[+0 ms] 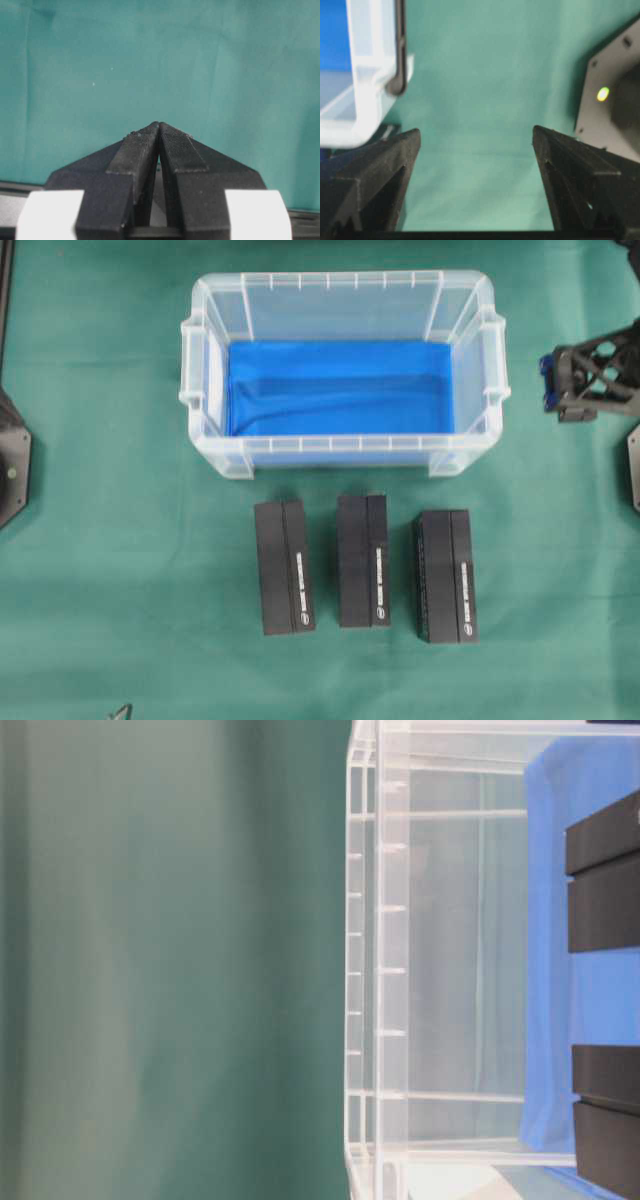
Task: Take the box out of the case with the right arm.
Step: 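Open the right gripper and withdraw it to the right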
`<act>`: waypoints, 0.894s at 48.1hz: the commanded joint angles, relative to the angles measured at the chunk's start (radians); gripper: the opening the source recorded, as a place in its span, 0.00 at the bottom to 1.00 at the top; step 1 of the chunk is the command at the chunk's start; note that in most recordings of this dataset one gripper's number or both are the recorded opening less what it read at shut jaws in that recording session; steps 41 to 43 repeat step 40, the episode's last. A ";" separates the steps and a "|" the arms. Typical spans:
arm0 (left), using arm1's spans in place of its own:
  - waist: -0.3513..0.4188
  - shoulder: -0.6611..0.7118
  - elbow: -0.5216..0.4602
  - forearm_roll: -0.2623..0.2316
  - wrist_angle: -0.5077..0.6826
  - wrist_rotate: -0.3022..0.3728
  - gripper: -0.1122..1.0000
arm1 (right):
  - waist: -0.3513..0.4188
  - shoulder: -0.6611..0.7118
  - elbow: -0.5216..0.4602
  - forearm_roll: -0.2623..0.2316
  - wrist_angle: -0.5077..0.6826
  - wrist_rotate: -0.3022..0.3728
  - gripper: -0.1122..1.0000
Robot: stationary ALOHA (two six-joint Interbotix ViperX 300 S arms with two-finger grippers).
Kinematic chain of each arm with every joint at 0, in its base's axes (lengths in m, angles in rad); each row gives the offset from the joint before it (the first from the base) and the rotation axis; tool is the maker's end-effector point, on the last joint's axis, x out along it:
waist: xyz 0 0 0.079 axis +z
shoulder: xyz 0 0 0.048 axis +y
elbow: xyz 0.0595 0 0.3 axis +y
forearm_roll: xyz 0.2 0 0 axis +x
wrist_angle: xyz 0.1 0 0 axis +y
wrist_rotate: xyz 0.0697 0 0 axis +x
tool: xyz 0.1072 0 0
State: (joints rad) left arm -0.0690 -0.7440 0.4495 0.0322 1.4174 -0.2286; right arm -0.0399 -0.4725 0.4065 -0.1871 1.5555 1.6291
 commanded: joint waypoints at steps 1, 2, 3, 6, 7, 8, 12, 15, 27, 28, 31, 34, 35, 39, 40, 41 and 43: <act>0.003 0.003 -0.026 0.003 -0.006 -0.003 0.10 | -0.051 -0.021 -0.008 -0.002 -0.005 -0.041 0.89; 0.005 0.002 -0.026 0.003 -0.006 -0.003 0.10 | -0.061 -0.021 -0.008 0.000 -0.005 -0.052 0.89; 0.003 0.002 -0.026 0.003 -0.005 -0.003 0.10 | -0.072 -0.025 -0.006 0.000 -0.005 -0.064 0.89; 0.003 0.002 -0.026 0.003 -0.006 -0.005 0.10 | -0.087 -0.025 -0.006 0.002 -0.005 -0.081 0.89; 0.003 0.002 -0.026 0.003 -0.005 -0.005 0.10 | -0.091 -0.025 -0.006 0.002 -0.005 -0.086 0.89; 0.003 0.002 -0.026 0.003 -0.005 -0.003 0.10 | -0.094 -0.025 -0.006 0.002 -0.005 -0.089 0.89; 0.003 0.003 -0.026 0.003 -0.006 -0.003 0.10 | -0.101 -0.025 -0.005 0.002 -0.006 -0.095 0.89; 0.003 0.003 -0.026 0.003 -0.006 -0.003 0.10 | -0.103 -0.026 0.000 0.002 -0.011 -0.095 0.89; 0.003 0.003 -0.026 0.003 -0.005 0.000 0.10 | -0.103 -0.025 0.012 0.011 -0.041 -0.095 0.89; 0.003 0.003 -0.026 0.003 -0.005 0.000 0.10 | -0.101 -0.026 0.012 0.011 -0.041 -0.095 0.89; 0.003 0.003 -0.026 0.003 -0.005 0.000 0.10 | -0.103 -0.026 0.012 0.012 -0.041 -0.094 0.89; 0.003 0.003 -0.026 0.003 -0.005 0.000 0.10 | -0.103 -0.025 0.012 0.011 -0.041 -0.094 0.89; 0.003 0.003 -0.026 0.003 -0.005 0.000 0.10 | -0.103 -0.025 0.012 0.012 -0.041 -0.094 0.89; 0.003 0.002 -0.026 0.003 -0.005 0.000 0.10 | -0.101 -0.026 0.012 0.012 -0.041 -0.092 0.89; 0.003 0.003 -0.026 0.003 -0.005 0.000 0.10 | -0.103 -0.026 0.012 0.012 -0.041 -0.092 0.89; 0.003 0.003 -0.026 0.003 -0.005 0.000 0.10 | -0.103 -0.026 0.012 0.012 -0.041 -0.092 0.89; 0.003 0.003 -0.026 0.003 -0.005 0.000 0.10 | -0.103 -0.026 0.012 0.012 -0.041 -0.092 0.89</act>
